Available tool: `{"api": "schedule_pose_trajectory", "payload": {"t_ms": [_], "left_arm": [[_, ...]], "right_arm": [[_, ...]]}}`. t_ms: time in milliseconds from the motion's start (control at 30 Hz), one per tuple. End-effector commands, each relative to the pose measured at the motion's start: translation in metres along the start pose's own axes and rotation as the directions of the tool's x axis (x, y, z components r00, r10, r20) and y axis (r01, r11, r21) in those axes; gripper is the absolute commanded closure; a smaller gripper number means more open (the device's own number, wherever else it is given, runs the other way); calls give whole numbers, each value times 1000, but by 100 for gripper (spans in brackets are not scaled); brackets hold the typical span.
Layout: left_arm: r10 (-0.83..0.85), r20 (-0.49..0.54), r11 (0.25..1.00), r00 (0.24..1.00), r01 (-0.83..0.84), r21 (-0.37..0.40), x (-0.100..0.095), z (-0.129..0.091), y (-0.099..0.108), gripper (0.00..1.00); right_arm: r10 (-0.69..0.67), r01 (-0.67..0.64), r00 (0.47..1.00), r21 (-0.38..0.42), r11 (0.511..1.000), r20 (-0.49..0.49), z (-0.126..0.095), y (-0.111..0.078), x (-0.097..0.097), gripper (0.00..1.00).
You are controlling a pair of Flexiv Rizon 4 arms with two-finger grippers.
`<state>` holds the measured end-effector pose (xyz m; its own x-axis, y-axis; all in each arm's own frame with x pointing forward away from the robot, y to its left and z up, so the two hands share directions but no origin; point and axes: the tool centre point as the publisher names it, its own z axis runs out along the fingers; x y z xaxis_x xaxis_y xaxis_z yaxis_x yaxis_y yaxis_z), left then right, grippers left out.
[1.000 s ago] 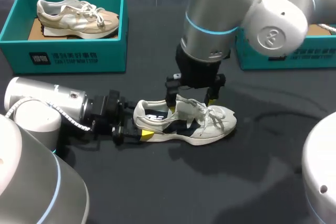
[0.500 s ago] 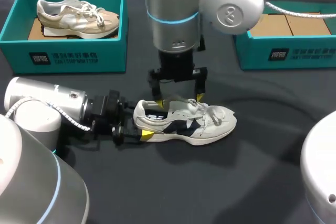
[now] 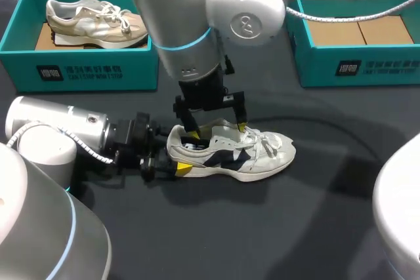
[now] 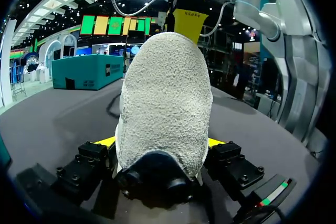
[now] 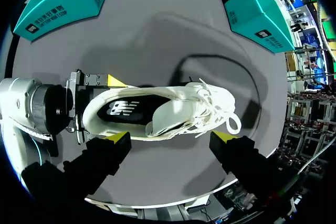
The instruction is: Take the shoe out of the shoebox, open the shoe tongue, remove and reinsert the insole, then place the shoe into the shoebox
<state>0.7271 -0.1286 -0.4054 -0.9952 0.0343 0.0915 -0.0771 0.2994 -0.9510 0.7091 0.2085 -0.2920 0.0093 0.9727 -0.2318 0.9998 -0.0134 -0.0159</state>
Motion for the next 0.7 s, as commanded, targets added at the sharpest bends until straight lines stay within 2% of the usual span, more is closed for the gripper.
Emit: {"api": "schedule_pose_trajectory", "payload": {"t_ms": [33, 400, 700], "left_arm": [[0, 1, 1000, 1000, 0, 0, -2, 2, 3, 100], [0, 1, 1000, 1000, 0, 0, -2, 2, 3, 100], [0, 1, 1000, 1000, 0, 0, -2, 2, 3, 100]], "right_arm": [[15, -15, 998, -5, 1000, 69, 7, 1, 6, 0], [41, -37, 992, -33, 999, 124, 28, 9, 4, 0], [57, -50, 989, -54, 997, 135, 48, 11, -9, 0]]}}
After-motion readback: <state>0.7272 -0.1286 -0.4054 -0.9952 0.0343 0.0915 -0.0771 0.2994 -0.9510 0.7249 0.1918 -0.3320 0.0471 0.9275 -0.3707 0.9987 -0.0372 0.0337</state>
